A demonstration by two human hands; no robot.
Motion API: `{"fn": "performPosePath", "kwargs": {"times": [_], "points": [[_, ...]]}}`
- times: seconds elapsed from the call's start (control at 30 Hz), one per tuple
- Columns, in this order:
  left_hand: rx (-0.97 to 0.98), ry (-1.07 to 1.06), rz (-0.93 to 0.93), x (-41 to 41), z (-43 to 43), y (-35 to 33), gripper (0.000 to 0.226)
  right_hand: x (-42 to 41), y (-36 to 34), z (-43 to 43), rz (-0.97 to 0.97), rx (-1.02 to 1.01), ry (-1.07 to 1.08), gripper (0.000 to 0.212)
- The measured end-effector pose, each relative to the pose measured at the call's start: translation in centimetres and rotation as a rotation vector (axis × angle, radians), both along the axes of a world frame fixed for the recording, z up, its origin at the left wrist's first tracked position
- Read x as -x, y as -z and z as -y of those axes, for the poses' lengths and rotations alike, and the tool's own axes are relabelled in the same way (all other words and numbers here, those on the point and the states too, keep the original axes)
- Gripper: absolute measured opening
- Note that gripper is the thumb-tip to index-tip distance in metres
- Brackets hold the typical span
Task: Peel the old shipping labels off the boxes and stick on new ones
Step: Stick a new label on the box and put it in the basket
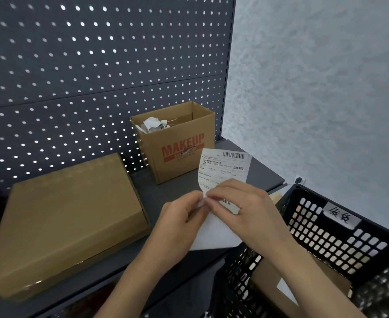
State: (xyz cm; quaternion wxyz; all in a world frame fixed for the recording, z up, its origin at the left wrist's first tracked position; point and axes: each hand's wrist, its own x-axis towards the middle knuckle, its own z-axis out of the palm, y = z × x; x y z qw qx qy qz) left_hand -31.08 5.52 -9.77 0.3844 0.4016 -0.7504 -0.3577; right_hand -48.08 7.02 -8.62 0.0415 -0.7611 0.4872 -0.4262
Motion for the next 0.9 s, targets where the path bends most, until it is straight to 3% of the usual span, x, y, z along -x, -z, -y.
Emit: {"fn": "performPosePath", "kwargs": {"times": [0.3, 0.67, 0.9], "points": [[0.010, 0.001, 0.043, -0.6, -0.2, -0.1, 0.015, -0.1, 0.1, -0.3, 0.088, -0.093, -0.026, 0.009], [-0.026, -0.035, -0.177, -0.4, -1.2, -0.7, 0.013, -0.6, -0.2, -0.6, 0.165, -0.098, -0.017, 0.008], [0.007, -0.058, -0.157, -0.6, -1.3, -0.9, 0.015, -0.8, -0.5, -0.9, 0.296, -0.186, -0.038, 0.013]]}}
